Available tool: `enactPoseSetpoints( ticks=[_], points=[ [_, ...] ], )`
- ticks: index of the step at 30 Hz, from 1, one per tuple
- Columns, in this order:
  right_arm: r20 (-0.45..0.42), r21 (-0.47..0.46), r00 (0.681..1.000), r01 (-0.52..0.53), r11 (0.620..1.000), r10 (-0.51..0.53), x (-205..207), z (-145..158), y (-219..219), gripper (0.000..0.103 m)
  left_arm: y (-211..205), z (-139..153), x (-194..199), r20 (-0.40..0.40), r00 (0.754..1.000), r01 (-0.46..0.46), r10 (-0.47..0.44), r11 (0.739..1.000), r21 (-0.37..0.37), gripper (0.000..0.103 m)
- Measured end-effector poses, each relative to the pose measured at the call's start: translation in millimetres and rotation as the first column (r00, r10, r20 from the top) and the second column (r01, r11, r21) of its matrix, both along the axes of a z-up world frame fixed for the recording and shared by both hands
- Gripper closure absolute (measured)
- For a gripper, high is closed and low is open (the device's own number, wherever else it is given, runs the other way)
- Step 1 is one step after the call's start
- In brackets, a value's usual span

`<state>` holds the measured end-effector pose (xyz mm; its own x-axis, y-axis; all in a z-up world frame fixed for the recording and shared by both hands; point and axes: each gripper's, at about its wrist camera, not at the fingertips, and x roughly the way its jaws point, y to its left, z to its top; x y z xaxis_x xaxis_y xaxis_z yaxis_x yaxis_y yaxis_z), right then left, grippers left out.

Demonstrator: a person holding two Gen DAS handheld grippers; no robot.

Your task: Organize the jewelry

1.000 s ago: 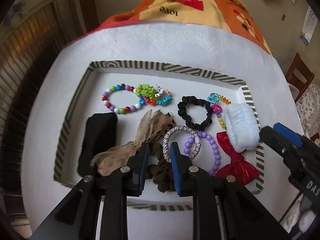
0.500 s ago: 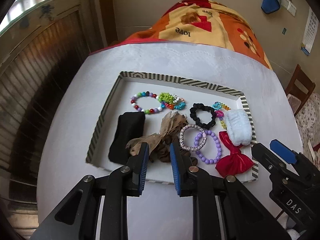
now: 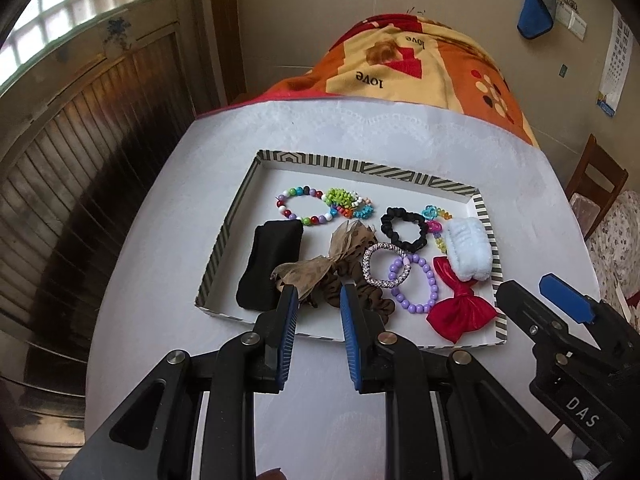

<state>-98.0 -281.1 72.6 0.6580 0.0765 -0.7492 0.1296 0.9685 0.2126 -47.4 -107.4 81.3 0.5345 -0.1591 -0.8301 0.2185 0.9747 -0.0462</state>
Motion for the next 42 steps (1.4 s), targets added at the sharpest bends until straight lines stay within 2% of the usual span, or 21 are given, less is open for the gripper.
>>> enactPoseSetpoints(
  ticks=[19,42],
  points=[
    [0.013,-0.009,1.0,-0.004,1.0,0.004,-15.4,8.6,3.9,0.032,1.8,11.6,-16.7,0.035,0.999,-0.011,0.011,1.0,0.009,0.091],
    [-0.007,-0.002,1.0,-0.011,1.0,0.011,-12.5,2.9,-2.6,0.031,-6.7,6.4,-13.7,0.017,1.0,-0.005,0.004,0.999,0.032,0.091]
  ],
)
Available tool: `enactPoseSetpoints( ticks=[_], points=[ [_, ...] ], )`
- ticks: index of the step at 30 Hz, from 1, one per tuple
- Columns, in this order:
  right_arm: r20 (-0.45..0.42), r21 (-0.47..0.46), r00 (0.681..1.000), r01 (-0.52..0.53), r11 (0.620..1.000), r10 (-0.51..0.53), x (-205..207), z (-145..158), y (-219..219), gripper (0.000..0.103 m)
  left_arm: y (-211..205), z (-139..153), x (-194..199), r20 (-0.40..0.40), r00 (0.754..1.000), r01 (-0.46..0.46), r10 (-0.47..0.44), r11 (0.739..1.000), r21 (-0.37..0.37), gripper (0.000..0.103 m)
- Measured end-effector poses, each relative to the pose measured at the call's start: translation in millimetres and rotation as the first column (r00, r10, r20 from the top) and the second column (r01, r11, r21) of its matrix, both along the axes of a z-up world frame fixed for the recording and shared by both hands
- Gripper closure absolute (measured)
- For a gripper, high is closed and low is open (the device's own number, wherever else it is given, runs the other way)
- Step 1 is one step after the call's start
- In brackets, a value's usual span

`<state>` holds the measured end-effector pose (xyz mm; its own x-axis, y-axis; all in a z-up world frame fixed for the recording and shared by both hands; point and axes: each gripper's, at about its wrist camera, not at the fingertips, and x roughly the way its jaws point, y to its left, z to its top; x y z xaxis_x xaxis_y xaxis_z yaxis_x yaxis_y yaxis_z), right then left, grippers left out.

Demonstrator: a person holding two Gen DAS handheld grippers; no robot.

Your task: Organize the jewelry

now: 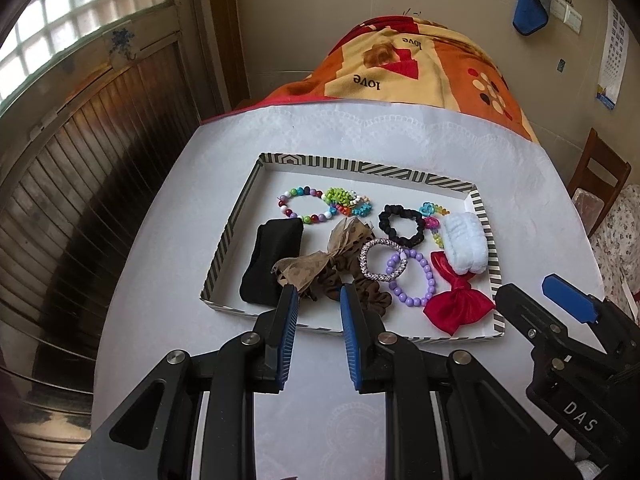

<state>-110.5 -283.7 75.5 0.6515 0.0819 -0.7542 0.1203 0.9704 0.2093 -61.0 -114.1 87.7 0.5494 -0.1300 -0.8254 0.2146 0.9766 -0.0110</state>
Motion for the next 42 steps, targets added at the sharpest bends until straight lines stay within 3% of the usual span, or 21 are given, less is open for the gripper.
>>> enactPoseSetpoints(
  ticks=[42],
  points=[
    [-0.029,0.002,1.0,-0.008,1.0,0.008,2.1,-10.4,-1.4,0.03,-2.8,-9.3,3.8,-0.021,0.999,0.029,-0.029,1.0,-0.008,0.091]
  ],
)
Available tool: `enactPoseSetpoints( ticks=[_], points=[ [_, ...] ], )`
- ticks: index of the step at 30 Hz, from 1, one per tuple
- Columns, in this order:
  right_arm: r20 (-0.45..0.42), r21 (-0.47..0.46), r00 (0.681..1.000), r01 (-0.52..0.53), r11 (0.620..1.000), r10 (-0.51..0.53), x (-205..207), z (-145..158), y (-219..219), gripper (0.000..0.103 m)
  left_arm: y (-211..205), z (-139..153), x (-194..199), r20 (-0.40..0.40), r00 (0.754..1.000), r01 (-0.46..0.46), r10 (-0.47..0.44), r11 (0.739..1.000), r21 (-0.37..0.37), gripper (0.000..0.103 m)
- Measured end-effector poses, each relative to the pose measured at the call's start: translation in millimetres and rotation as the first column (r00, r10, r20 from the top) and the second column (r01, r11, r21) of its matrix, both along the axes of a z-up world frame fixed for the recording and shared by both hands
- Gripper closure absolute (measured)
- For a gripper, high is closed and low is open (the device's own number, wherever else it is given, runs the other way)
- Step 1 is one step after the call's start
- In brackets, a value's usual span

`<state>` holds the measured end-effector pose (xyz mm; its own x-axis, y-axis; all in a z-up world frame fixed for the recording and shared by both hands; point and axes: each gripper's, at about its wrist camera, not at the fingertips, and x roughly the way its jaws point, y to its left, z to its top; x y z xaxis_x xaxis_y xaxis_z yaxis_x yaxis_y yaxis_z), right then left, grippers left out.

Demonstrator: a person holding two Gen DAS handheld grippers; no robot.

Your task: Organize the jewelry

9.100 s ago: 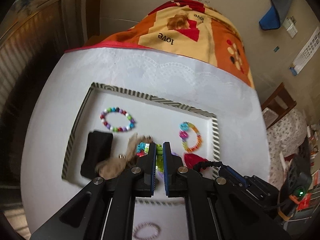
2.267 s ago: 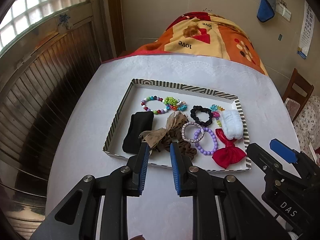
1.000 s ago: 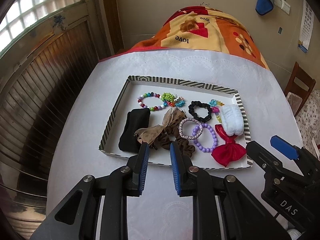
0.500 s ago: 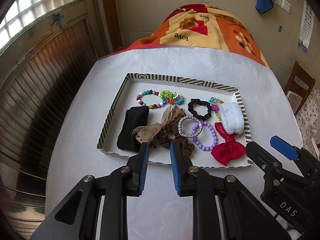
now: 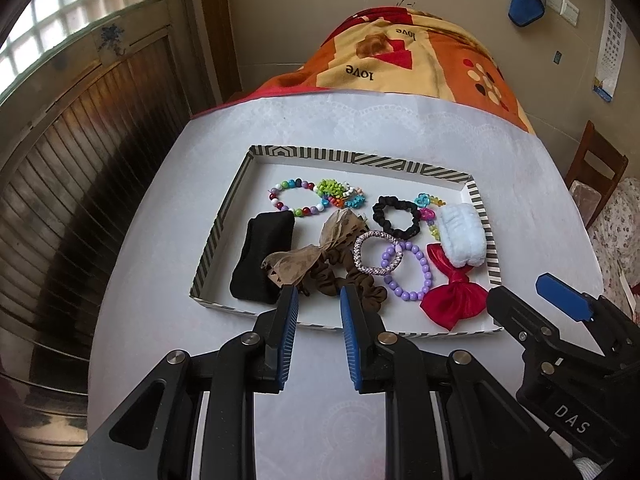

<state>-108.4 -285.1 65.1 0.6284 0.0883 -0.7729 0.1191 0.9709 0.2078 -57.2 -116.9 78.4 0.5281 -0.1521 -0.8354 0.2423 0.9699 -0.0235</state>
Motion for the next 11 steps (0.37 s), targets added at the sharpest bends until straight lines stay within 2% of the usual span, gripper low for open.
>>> enactPoseSetpoints(
  ticks=[11],
  points=[
    [-0.012,0.012,0.997,0.071,0.997,-0.071,-17.0,-8.3,-32.7,0.03,-4.3,1.8,-3.3,0.004,0.999,0.053,-0.053,0.997,-0.052,0.091]
  ],
)
